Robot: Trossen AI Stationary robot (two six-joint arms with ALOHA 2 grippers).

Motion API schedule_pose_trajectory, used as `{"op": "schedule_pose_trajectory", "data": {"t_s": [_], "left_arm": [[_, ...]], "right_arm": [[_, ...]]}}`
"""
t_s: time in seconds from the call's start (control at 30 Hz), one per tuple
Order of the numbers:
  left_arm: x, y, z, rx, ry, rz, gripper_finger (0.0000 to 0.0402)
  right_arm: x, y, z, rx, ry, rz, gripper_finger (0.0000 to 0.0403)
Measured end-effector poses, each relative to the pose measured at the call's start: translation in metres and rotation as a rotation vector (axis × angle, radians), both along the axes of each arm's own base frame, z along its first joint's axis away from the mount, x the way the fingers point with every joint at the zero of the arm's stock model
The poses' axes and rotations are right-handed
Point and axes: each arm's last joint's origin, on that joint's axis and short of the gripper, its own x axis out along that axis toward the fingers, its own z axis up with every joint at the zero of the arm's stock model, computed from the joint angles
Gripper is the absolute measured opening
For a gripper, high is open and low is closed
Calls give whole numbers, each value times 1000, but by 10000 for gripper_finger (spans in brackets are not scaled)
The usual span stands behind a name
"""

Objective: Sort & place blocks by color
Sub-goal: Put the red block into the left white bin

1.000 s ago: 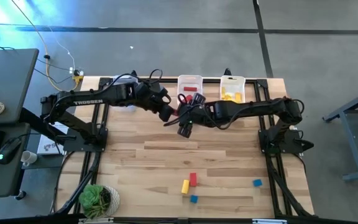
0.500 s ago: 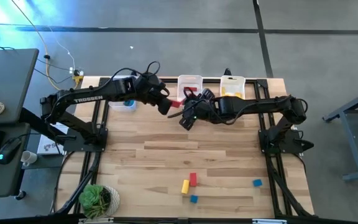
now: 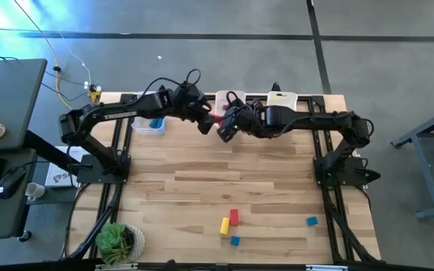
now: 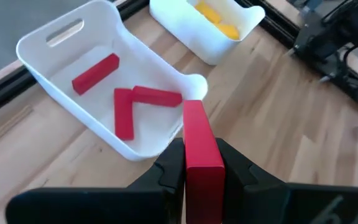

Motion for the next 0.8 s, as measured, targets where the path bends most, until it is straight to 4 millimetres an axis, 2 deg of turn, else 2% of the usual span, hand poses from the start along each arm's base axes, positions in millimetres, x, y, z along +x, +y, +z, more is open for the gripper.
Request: {"op": "schedule_pose_trajectory", "data": {"t_s": [0.13, 0.37, 0.63, 0.8], "left_arm": [[6, 10, -14, 26, 33, -20, 37], [15, 34, -30, 66, -9, -1, 37], [22, 59, -66, 19, -4, 12, 38], [25, 69, -79, 13, -10, 34, 55]], "right_arm": [[-2, -10, -1, 0, 12, -27, 245], [-6, -25, -2, 25, 31, -50, 245], [-11, -47, -3, 11, 82, -48, 245], [-15, -60, -3, 42, 85, -45, 245]]}}
